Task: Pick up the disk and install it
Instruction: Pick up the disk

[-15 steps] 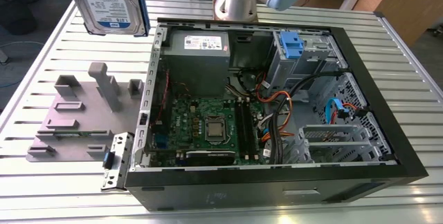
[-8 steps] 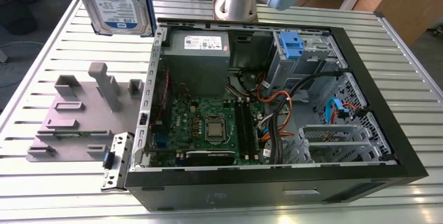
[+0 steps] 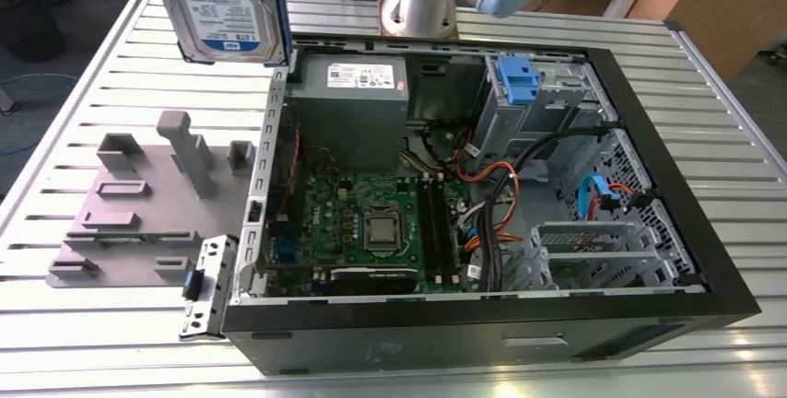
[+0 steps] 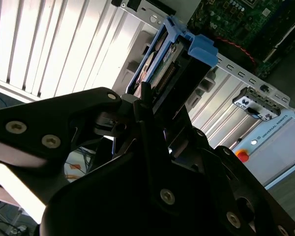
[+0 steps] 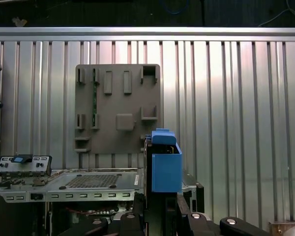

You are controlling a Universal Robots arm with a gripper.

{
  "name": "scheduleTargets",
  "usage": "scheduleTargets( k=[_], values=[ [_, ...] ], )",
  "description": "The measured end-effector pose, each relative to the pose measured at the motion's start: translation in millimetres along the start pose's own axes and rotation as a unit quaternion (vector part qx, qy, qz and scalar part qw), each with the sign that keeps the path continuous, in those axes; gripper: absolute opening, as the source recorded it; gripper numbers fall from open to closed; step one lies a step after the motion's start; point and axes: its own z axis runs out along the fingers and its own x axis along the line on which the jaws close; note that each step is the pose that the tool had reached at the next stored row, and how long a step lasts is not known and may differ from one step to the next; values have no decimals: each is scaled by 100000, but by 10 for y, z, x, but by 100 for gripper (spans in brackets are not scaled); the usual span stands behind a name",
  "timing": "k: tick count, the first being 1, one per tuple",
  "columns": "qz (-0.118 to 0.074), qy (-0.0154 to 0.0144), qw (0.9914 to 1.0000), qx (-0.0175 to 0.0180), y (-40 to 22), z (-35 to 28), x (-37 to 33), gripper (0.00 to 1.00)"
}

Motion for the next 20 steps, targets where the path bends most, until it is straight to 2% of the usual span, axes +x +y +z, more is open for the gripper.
scheduleTargets(
  k=[9,20],
  values=[
    [2,-1,100000,-1,-173,-6,-4,35],
    [1,0,100000,3,-426,-12,-10,35]
  ],
)
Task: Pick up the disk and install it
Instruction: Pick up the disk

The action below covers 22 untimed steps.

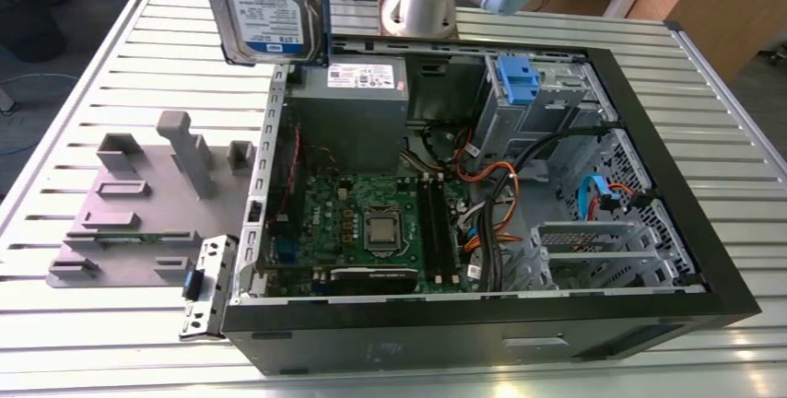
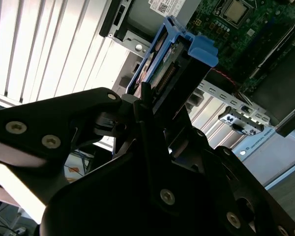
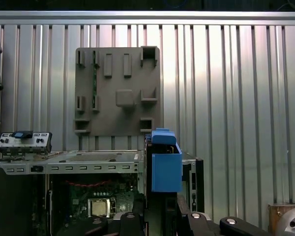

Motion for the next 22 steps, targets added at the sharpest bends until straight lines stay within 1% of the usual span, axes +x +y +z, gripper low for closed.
scheduleTargets(
  k=[7,22],
  values=[
    [-1,0,100000,-5,-169,-4,-4,35],
    [-3,0,100000,-4,-555,-14,-14,35]
  ],
)
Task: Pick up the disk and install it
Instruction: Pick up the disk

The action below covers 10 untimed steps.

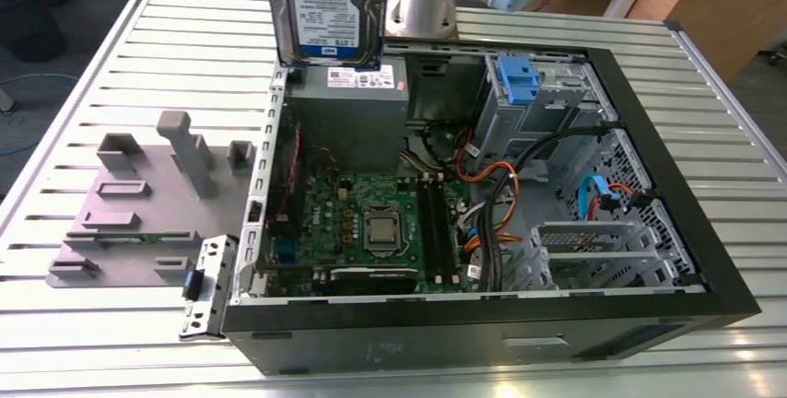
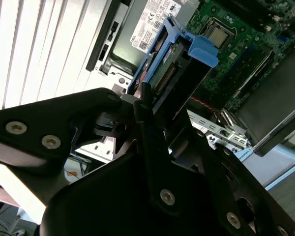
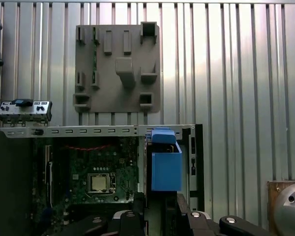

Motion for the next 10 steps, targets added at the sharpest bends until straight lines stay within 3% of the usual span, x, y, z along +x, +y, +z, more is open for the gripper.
scheduleTargets(
  k=[10],
  values=[
    [2,-7,100000,5,-245,-5,-6,35]
  ],
)
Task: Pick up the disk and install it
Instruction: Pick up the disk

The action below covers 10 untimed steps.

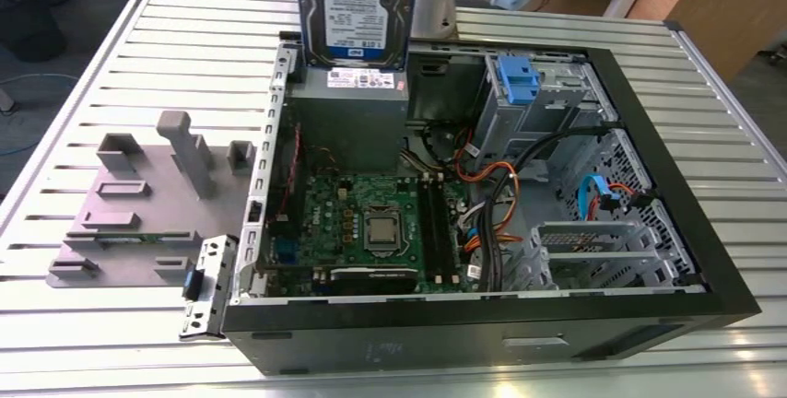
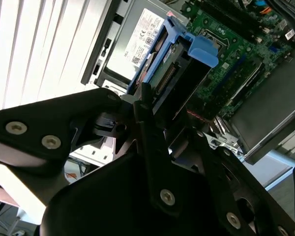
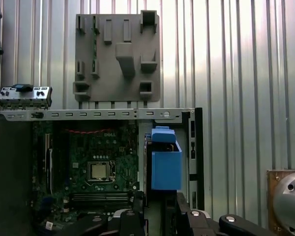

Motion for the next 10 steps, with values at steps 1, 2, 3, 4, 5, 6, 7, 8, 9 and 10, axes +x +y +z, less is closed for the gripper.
scheduleTargets(
  k=[1,2,3,4,5,6,7,8,9,10],
  values=[
    [1,4,100000,-3,-26,-1,-1,35],
    [1,6,100000,-4,-48,-2,-1,35],
    [0,6,100000,-4,-72,-2,-2,35],
    [3,5,100000,-4,-98,-3,-3,35],
    [4,3,100000,-2,-122,-3,-3,35],
    [2,3,100000,-2,-145,-4,-4,35],
    [0,4,100000,-3,-168,-4,-4,35],
    [1,6,100000,-3,-187,-5,-5,35],
    [1,6,100000,-5,-202,-5,-5,35],
    [2,12,100000,-5,-214,-6,-5,35]
  ],
)
